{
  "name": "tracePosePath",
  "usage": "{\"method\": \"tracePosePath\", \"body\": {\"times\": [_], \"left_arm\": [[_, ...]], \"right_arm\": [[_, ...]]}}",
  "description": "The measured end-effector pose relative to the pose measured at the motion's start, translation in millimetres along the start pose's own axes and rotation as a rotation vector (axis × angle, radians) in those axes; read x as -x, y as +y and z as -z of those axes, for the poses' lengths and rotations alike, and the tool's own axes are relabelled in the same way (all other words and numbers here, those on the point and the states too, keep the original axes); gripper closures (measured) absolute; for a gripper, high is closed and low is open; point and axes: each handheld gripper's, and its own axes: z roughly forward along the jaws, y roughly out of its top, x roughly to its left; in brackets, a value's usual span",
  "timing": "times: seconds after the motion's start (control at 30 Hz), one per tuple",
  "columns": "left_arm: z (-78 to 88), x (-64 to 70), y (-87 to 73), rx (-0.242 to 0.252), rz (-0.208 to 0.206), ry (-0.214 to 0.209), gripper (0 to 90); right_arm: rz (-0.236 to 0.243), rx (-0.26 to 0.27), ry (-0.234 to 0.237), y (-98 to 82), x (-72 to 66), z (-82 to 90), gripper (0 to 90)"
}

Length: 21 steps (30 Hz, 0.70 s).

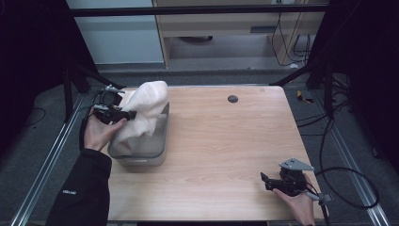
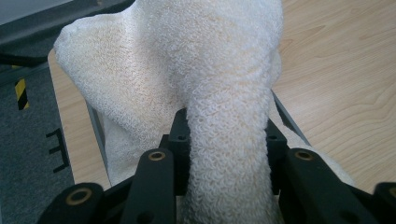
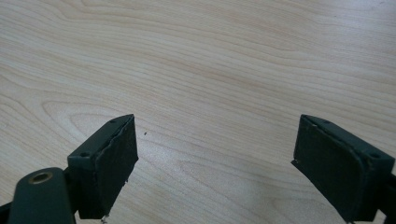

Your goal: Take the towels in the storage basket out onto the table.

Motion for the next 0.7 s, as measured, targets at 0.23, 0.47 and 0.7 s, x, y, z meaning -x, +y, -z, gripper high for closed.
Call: {"method": "tracePosePath", "body": {"times": [0.23, 0.47, 0.7], "left_arm": [[9.6, 8.7, 5.9, 0.020, -0.027, -0.017, 65.8], [22.6, 22.4, 12.6, 0.037, -0.067, -0.040, 65.8], [37.1, 41.9, 19.2, 0.060, -0.124, -0.063, 65.8]], "right_arm": [[-0.008, -0.003, 0.007, 0.2, -0.8, 0.2, 13.5], [0.003, 0.000, 0.002, -0.1, -0.7, -0.6, 13.2], [0.007, 0.008, -0.001, -0.2, -0.6, -0.1, 13.2]]}}
